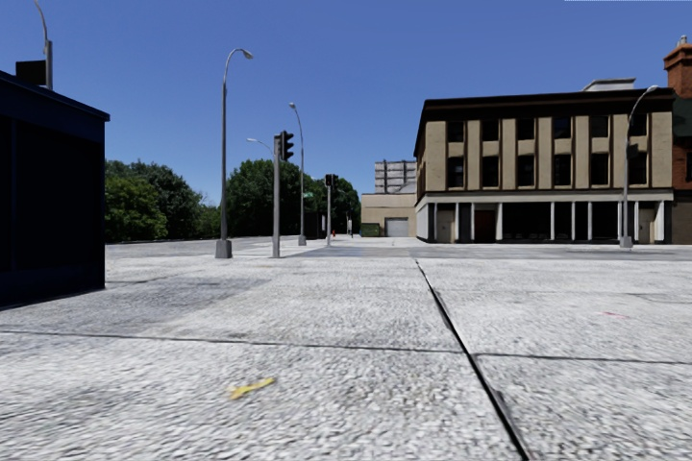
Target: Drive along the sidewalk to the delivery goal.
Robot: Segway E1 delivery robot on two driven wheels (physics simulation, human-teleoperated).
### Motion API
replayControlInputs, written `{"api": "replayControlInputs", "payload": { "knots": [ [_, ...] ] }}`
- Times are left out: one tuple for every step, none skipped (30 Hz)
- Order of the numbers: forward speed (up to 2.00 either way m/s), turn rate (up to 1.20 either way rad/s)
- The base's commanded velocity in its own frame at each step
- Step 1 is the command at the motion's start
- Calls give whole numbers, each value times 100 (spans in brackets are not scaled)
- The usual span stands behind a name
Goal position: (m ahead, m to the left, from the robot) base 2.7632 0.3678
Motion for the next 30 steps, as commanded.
{"api": "replayControlInputs", "payload": {
  "knots": [
    [200, 0],
    [200, 0],
    [200, 0],
    [200, 0],
    [200, 0],
    [200, 0],
    [200, 0],
    [200, 0],
    [200, 0],
    [200, 0],
    [200, 0],
    [200, 0],
    [200, 0],
    [200, 0],
    [200, 0],
    [200, 0],
    [200, 0],
    [200, 0],
    [200, 0],
    [200, 0],
    [200, 0],
    [200, 0],
    [200, 0],
    [200, 0],
    [200, 0],
    [200, 0],
    [200, 0],
    [200, 0],
    [200, 0],
    [200, 0]
  ]
}}
